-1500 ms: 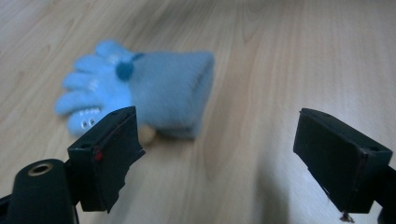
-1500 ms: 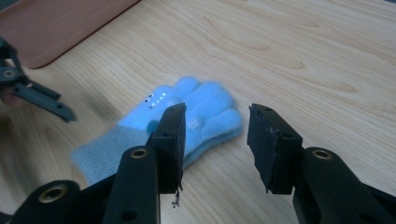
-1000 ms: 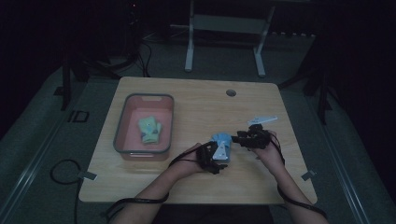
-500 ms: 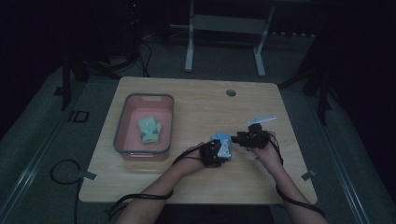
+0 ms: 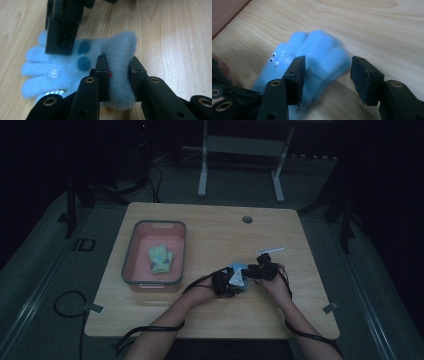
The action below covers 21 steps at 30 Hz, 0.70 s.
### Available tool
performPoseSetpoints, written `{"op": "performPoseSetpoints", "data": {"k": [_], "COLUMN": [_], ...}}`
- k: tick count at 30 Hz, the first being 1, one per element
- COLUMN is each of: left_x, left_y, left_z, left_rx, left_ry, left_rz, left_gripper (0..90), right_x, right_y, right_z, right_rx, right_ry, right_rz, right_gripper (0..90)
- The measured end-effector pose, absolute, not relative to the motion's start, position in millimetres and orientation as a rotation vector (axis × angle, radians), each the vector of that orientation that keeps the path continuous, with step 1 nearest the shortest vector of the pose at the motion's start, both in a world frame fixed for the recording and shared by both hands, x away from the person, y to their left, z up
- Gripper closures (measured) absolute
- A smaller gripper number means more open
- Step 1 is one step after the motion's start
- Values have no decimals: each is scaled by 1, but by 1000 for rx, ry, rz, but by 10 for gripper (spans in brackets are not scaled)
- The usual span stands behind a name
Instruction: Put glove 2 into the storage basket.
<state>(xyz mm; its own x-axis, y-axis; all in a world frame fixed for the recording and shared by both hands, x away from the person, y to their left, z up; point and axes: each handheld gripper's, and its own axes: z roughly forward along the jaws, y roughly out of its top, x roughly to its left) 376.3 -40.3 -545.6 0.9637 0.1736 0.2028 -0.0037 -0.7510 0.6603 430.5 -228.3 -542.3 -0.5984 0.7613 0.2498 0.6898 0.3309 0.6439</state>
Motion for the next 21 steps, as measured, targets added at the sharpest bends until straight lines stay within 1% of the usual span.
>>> {"op": "performPoseSetpoints", "data": {"k": [4,7,13,17,18,19,20,21], "left_x": [375,377,378,380,380,380,380,380], "left_y": [-40,-39,-40,-38,-38,-37,-37,-37], "left_z": [-547,-547,-546,-546,-546,-546,-546,-546], "left_rx": [2397,2397,2410,2404,2404,2400,2403,2403], "left_ry": [112,112,102,116,116,127,126,128], "left_rz": [343,327,322,309,309,306,309,307], "left_gripper": [749,751,754,755,755,755,755,755], "right_x": [426,423,426,427,427,427,427,427], "right_y": [-224,-225,-215,-204,-204,-203,-201,-201], "right_z": [-546,-546,-546,-547,-547,-547,-549,-549], "right_rx": [1360,1377,1341,1280,1280,1256,1236,1230], "right_ry": [2470,2465,2502,2548,2548,2561,2590,2600], "right_rz": [1125,1134,1144,1154,1154,1160,1189,1199], "right_gripper": [457,458,463,528,528,553,644,672]}}
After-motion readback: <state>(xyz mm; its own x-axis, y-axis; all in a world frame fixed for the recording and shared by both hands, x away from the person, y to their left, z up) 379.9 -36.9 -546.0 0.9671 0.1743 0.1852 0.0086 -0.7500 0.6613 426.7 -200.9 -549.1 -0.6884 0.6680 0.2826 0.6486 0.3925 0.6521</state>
